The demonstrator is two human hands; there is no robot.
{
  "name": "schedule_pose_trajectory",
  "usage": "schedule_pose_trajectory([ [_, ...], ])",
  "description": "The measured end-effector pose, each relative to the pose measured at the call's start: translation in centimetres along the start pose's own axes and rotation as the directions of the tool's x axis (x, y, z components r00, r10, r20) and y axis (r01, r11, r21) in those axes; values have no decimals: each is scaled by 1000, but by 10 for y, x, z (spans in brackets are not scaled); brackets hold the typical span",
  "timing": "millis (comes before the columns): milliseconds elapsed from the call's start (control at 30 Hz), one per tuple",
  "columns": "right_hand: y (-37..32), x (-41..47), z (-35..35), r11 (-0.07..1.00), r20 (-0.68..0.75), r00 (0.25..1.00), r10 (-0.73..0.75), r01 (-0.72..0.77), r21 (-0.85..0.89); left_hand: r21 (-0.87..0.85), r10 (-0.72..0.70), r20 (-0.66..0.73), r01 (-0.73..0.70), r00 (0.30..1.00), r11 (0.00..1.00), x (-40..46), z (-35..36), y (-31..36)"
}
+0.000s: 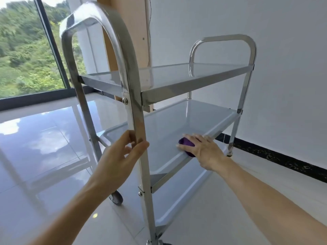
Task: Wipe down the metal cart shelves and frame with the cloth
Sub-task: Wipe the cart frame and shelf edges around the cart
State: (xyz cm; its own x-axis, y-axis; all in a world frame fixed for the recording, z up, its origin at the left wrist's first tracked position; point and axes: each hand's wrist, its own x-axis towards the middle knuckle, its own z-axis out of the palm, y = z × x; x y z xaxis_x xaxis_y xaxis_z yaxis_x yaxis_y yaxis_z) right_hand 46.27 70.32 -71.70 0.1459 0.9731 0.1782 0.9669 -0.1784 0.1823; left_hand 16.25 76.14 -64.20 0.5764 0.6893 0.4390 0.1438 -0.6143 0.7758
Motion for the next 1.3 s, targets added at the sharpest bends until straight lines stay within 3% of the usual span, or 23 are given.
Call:
schedule_pose_trajectory([
  [233, -24, 10, 14, 986, -50, 994, 99, -91, 140, -13, -1, -45, 1, 999, 1000, 1, -14, -11],
  [500, -30, 10, 10, 980, -30, 989, 147, -142, 139, -12, 71, -45, -72, 996, 997, 10, -16, -19],
  [800, -41, -5, -1, 979, -22, 986, 163, -159, 131, -45, 61, -74, -64, 995, 997, 4, -25, -21],
  [967, -59, -20, -9, 978, -49, 984, 169, -161, 131, -48, 149, -64, -152, 987, 987, -2, -39, -24],
  [1100, -67, -37, -7, 983, -100, 983, 156, -145, 110, 54, 297, -22, -296, 955, 954, -5, -49, -27],
  [1300, -77, -39, -10, 983, -158, 973, 167, -150, 110, 96, 273, -69, -266, 960, 959, -6, -63, -33],
])
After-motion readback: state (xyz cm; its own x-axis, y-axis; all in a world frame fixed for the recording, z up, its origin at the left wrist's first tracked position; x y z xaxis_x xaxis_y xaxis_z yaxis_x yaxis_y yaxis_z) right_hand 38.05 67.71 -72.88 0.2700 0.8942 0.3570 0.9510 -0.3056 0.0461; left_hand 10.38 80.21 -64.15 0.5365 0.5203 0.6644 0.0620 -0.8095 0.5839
